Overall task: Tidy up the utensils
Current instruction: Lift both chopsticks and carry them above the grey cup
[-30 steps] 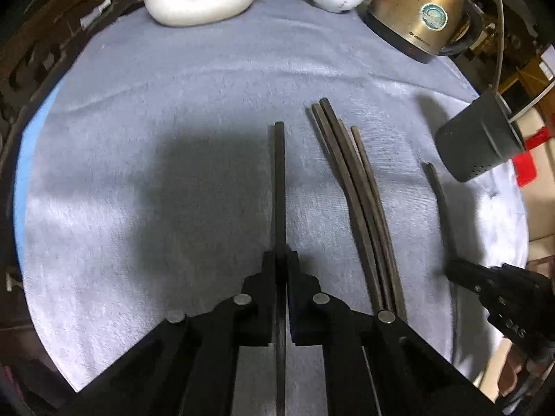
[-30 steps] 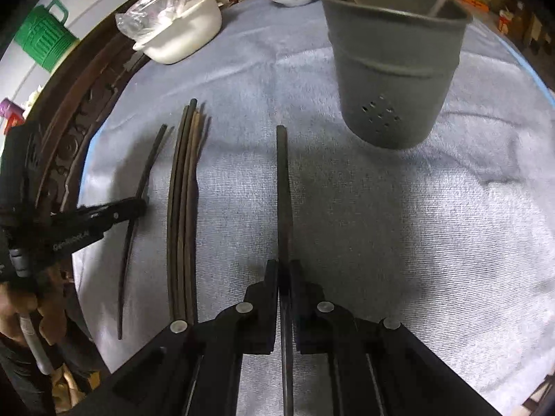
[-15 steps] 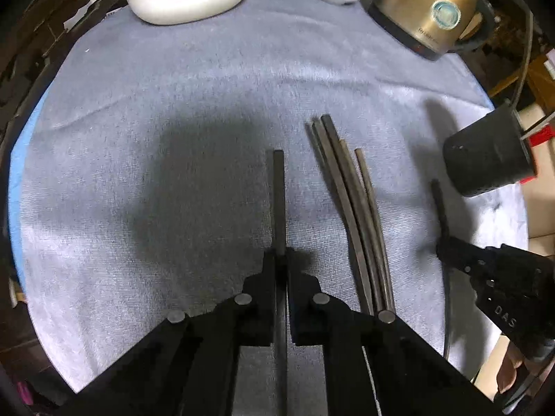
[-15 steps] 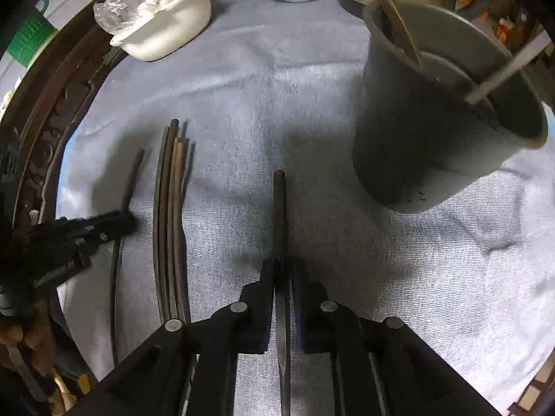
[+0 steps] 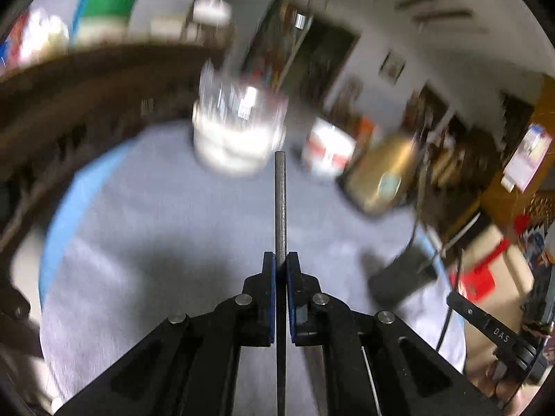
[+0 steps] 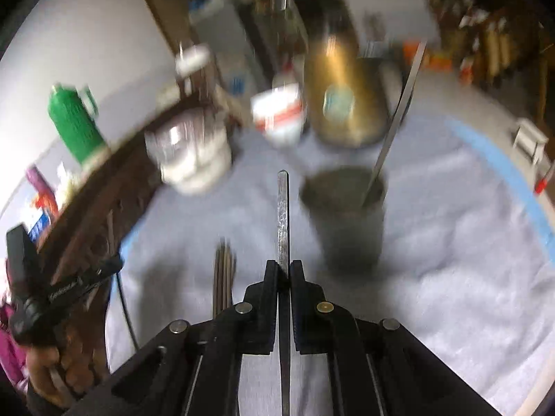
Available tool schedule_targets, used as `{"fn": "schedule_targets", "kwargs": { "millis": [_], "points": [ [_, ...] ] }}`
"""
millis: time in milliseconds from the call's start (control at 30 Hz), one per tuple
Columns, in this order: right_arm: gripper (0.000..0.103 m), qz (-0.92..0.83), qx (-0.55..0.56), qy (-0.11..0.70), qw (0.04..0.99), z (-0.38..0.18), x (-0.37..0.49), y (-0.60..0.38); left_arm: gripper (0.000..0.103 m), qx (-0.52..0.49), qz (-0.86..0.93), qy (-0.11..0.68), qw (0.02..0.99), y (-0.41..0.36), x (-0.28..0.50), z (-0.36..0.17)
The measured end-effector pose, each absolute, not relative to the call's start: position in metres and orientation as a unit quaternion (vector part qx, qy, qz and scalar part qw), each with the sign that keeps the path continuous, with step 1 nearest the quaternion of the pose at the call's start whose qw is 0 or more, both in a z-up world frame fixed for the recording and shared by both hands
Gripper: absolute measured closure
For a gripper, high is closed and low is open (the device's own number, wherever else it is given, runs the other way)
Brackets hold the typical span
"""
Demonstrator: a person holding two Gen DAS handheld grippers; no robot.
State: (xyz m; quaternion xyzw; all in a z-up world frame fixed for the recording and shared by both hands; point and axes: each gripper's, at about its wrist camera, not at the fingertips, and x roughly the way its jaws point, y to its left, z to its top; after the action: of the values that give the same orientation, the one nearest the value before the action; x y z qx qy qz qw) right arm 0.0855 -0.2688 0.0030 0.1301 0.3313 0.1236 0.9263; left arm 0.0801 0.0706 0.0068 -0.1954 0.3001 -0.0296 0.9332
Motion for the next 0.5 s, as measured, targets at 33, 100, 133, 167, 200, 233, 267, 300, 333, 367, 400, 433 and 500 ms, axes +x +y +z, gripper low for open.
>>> {"fn": "schedule_targets", "kwargs": {
  "millis": [33,100,133,167,200,233,267,300,333,367,400,433,500],
  "points": [
    [0.096,0.11,0.124,0.295,0.941,0.01,0.08,-0.27,0.097,-0.18,-0.017,0.266,0.947,0.065,0.074,0.015],
    [0.096,0.087,0.115,0.248,0.958,0.014,0.076,-0.268,0.097,-0.164,-0.005,0.229,0.96,0.055,0.073,0.017],
    [0.096,0.08,0.112,0.236,0.962,0.013,0.076,-0.268,0.097,-0.152,0.006,0.207,0.966,0.05,0.073,0.017],
    [0.096,0.066,0.103,0.217,0.969,0.012,0.076,-0.266,0.097,-0.138,0.02,0.194,0.971,0.041,0.078,0.015],
    [0.096,0.056,0.094,0.205,0.973,0.01,0.076,-0.262,0.097,-0.132,0.024,0.188,0.973,0.037,0.08,0.014],
    [0.096,0.048,0.086,0.197,0.975,0.009,0.075,-0.259,0.097,-0.126,0.03,0.185,0.974,0.032,0.086,0.011],
    [0.096,0.041,0.079,0.192,0.977,0.007,0.074,-0.258,0.097,-0.118,0.039,0.18,0.976,0.027,0.09,0.008],
    [0.096,0.03,0.064,0.184,0.98,0.004,0.074,-0.255,0.097,-0.11,0.047,0.176,0.977,0.023,0.094,0.007],
    [0.096,0.027,0.058,0.183,0.981,0.0,0.077,-0.252,0.097,-0.104,0.053,0.177,0.977,0.024,0.097,0.003],
    [0.096,0.025,0.054,0.188,0.98,-0.004,0.078,-0.251,0.097,-0.105,0.054,0.181,0.976,0.028,0.099,0.001],
    [0.097,0.024,0.05,0.188,0.981,-0.009,0.085,-0.242,0.097,-0.103,0.057,0.184,0.976,0.028,0.097,-0.002],
    [0.096,0.022,0.043,0.185,0.982,-0.009,0.083,-0.242,0.097,-0.099,0.061,0.186,0.976,0.031,0.097,-0.005],
    [0.096,0.023,0.039,0.181,0.983,-0.008,0.074,-0.246,0.097,-0.094,0.071,0.177,0.977,0.034,0.091,-0.01]
  ]
}}
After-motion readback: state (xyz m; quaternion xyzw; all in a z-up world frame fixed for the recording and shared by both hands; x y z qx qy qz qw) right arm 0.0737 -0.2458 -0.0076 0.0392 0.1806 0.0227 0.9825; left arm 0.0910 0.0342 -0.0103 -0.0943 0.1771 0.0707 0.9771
